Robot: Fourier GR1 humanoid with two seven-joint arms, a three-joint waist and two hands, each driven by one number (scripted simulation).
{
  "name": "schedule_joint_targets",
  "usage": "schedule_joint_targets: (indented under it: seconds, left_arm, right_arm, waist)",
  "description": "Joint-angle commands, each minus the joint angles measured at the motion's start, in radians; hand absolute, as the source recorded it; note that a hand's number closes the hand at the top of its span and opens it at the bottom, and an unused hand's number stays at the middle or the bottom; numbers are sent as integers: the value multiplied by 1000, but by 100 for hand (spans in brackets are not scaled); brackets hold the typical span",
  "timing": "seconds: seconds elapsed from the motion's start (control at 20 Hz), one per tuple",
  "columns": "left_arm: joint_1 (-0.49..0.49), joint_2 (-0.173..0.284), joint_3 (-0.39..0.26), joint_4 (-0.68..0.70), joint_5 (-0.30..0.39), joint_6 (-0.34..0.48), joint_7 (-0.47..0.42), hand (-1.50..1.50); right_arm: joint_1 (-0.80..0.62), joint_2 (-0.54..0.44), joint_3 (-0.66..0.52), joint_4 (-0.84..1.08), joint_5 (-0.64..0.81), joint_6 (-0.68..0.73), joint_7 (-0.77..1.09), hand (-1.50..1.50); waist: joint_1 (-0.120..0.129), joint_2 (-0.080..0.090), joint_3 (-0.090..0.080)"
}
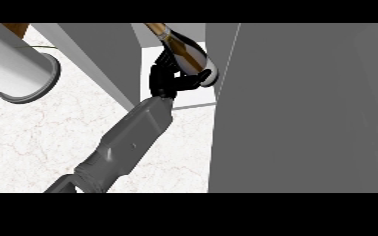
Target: Pick up the wine, place it into the cabinet and close the cabinet
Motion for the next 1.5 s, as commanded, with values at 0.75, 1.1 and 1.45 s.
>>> schedule_joint_targets:
  seconds: [0.75, 1.1, 1.45]
  left_arm:
    - [-74, -3, -126, 25, 131, 130, -97, -150]
    - [-129, -3, -197, 40, 98, 164, -69, -150]
    - [-78, -3, -217, -3, 126, 142, -163, -150]
  right_arm:
    - [0, 3, 3, 12, 4, -5, 3, -150]
    - [2, -8, -22, 7, -31, 6, 4, -150]
    - [23, -13, -21, 26, -22, 26, -33, -150]
  waist:
    - [-3, 0, 1]
    - [9, -4, 2]
    - [18, -4, 2]
